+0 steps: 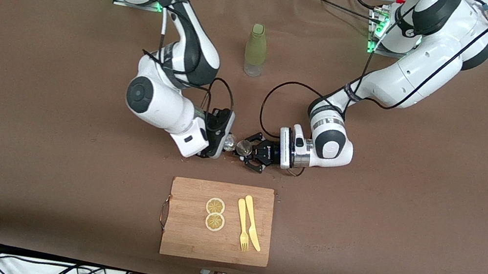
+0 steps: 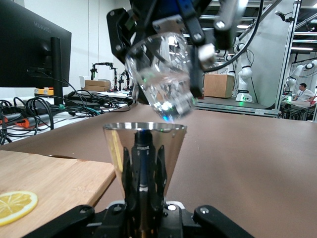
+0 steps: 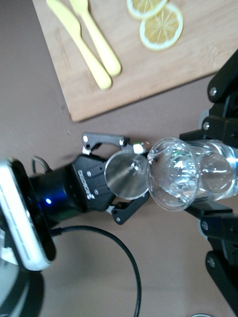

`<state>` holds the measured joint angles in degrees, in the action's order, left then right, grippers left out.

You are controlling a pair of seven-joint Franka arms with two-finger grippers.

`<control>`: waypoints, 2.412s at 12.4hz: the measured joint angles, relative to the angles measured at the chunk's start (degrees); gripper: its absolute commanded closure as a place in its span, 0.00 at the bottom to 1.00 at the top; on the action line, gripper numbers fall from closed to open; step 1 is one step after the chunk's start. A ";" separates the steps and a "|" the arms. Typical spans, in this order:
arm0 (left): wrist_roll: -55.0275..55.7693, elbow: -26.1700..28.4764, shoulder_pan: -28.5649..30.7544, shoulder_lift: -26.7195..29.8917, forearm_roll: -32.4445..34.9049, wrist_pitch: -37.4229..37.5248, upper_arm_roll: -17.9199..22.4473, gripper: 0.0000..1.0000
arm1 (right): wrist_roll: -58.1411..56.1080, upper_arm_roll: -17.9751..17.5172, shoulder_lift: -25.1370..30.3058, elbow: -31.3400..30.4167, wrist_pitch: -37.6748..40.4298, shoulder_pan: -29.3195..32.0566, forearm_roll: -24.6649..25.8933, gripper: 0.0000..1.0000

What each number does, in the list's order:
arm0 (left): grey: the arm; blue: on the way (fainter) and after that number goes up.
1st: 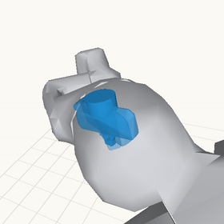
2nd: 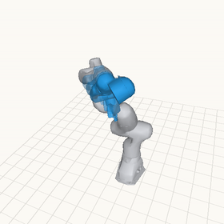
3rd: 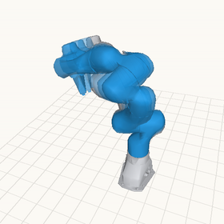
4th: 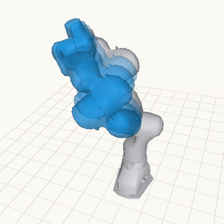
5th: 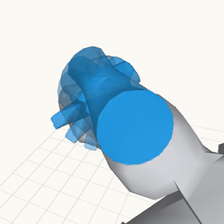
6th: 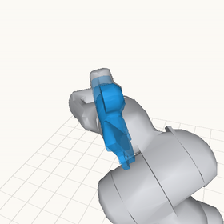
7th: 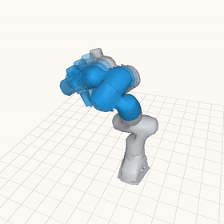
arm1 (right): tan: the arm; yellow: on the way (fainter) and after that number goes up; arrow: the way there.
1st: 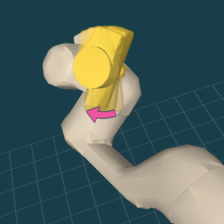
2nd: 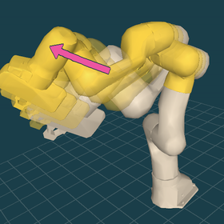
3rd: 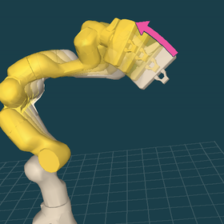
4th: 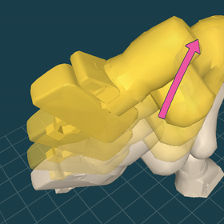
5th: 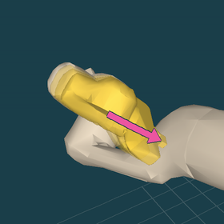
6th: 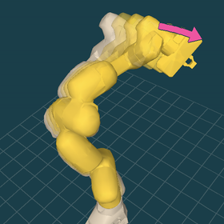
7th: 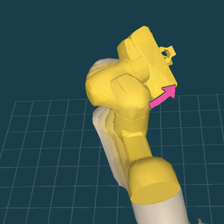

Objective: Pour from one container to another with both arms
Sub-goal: 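Carry the glass back with the right gripper while the left gripper withdraws the jigger, then set the glass down and open the right gripper while the left gripper releases the jigger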

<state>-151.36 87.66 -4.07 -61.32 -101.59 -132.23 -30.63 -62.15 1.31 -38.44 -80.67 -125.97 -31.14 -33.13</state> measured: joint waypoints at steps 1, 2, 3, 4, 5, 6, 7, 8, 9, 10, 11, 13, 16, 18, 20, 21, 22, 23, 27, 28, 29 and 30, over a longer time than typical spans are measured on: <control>0.00 -0.26 0.14 0.13 0.00 0.00 0.00 1.00 | -0.16 0.02 0.53 -0.01 0.07 0.99 -1.65 0.71; 0.02 -0.40 0.49 0.34 0.00 0.00 0.01 1.00 | -1.16 0.03 0.94 -0.01 0.13 2.04 -3.87 0.71; 0.02 -0.39 1.16 0.63 0.00 0.00 0.05 1.00 | -3.17 0.06 1.23 -0.11 0.25 3.16 -6.65 0.71; 0.02 -0.29 2.15 1.04 0.00 0.02 0.13 1.00 | -6.05 0.12 1.48 -0.48 0.32 4.42 -9.92 0.71; 0.04 0.26 3.42 1.76 0.00 0.18 0.29 1.00 | -9.46 0.20 1.64 -1.08 0.44 5.92 -13.38 0.71; 0.04 1.47 4.82 2.87 0.00 0.75 0.80 1.00 | -13.04 0.25 1.75 -1.94 0.96 7.69 -16.52 0.71; 0.04 3.32 6.22 4.52 0.00 2.02 2.10 1.00 | -16.79 0.26 2.01 -3.13 1.96 9.83 -19.22 0.71; 0.04 5.42 7.46 6.36 0.01 3.58 3.82 1.00 | -20.73 0.23 2.35 -4.53 2.98 12.06 -21.30 0.71; 0.01 7.65 8.73 8.33 0.62 5.22 5.65 1.00 | -25.19 0.14 2.92 -6.36 3.93 14.54 -23.28 0.71; 0.03 9.62 10.25 10.26 2.93 6.85 7.31 1.00 | -29.85 0.02 3.60 -8.43 5.46 17.21 -25.21 0.71; 0.26 11.04 12.00 11.70 5.96 9.07 8.69 1.00 | -34.35 -0.11 4.23 -10.24 8.14 20.00 -26.53 0.71; 2.00 12.73 15.53 13.16 12.52 16.08 12.16 1.00 | -42.99 -0.30 5.18 -13.51 13.92 26.40 -27.30 0.71; 4.62 14.21 19.43 13.38 20.93 29.03 19.20 1.00 | -53.80 -0.49 5.33 -17.47 19.14 35.13 -27.43 0.71; 5.19 14.69 21.42 13.39 25.02 36.05 23.78 1.00 | -60.03 -0.53 5.25 -20.13 21.67 40.18 -27.46 0.71; 7.07 14.71 23.38 13.67 29.26 40.24 27.13 1.00 | -64.81 -0.54 4.34 -21.67 24.58 44.79 -27.47 0.71; 7.50 14.71 24.36 13.90 30.85 41.39 28.30 1.00 | -66.88 -0.56 3.42 -22.03 25.86 46.73 -27.47 0.71; 7.83 14.71 25.25 14.07 31.77 42.66 29.38 1.00 | -68.62 -0.58 2.33 -22.10 26.46 48.29 -27.48 0.71; 8.01 14.72 25.61 14.16 32.17 43.61 30.62 1.00 | -69.74 -0.60 1.41 -22.09 26.52 49.39 -27.51 0.71; 7.76 15.45 26.53 14.09 33.62 45.56 33.12 1.00 | -73.53 -0.62 -2.70 -21.84 26.30 53.08 -27.52 0.71; 7.56 15.81 26.49 13.96 33.63 45.83 33.11 1.00 | -74.09 -0.62 -3.47 -21.43 26.24 53.66 -27.52 0.71; 7.23 16.05 26.45 13.75 33.63 46.58 33.08 1.00 | -74.35 -0.62 -4.15 -20.81 26.12 53.98 -27.52 0.71; 6.80 16.22 26.45 13.47 33.63 47.67 33.07 1.00 | -74.41 -0.63 -4.60 -20.29 25.62 54.07 -27.52 0.71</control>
<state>-144.56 103.88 22.38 -47.85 -67.96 -84.57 2.44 -136.56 0.68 -43.04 -100.96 -100.35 22.92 -60.65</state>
